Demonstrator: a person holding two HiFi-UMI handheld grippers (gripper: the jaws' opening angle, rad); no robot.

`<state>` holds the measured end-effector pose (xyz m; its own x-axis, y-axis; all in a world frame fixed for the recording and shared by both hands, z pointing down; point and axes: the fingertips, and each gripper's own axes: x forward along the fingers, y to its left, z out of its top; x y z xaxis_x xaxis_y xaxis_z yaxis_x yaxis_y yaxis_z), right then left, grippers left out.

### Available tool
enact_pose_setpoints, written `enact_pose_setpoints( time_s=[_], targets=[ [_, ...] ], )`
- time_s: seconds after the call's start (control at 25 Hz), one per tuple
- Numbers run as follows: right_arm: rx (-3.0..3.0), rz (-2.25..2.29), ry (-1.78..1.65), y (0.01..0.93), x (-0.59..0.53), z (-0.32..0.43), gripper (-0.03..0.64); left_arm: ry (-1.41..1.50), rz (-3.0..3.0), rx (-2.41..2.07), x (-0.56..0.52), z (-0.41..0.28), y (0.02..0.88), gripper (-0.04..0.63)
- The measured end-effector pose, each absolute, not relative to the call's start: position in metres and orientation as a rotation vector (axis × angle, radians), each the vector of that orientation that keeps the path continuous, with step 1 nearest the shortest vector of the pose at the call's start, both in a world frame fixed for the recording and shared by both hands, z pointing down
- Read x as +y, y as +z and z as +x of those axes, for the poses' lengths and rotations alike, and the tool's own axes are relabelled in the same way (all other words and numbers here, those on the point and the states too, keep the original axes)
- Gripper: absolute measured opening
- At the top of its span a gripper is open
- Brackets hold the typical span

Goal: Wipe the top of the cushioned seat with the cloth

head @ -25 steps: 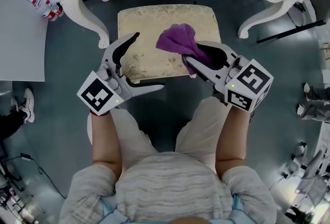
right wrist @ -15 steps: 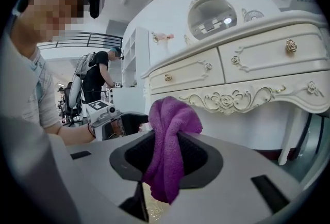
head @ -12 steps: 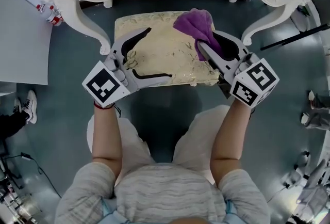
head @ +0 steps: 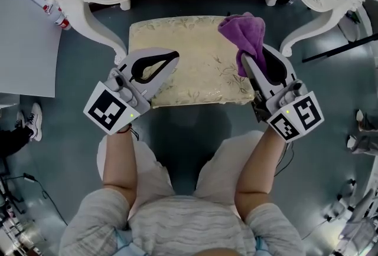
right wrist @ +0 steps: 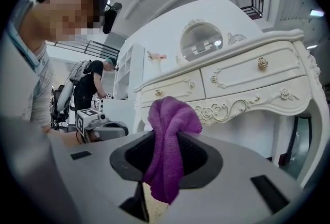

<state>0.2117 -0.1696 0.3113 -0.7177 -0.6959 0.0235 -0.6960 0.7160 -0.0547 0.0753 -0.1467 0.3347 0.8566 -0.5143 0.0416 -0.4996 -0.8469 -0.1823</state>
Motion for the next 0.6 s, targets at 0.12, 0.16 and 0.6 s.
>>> enact_pose_setpoints(
  time_s=[0.12,0.16,0.6],
  targets=[
    [-2.886,1.199,0.083,0.314,-0.173,0.214,0.112,-0.153,-2.859,0.783,-0.148,0.076,0.339,0.012],
    [-2.887,1.201,0.082,0.315,-0.173,0.214,0.112,-0.150,-2.854,0.786,-0.149,0.076,0.338,0.012],
    [-2.901,1.172,0.056,0.313,-0.168,0.210,0.112,-0.069,-2.828,0.836,-0.151,0.060,0.331,0.012]
  ],
)
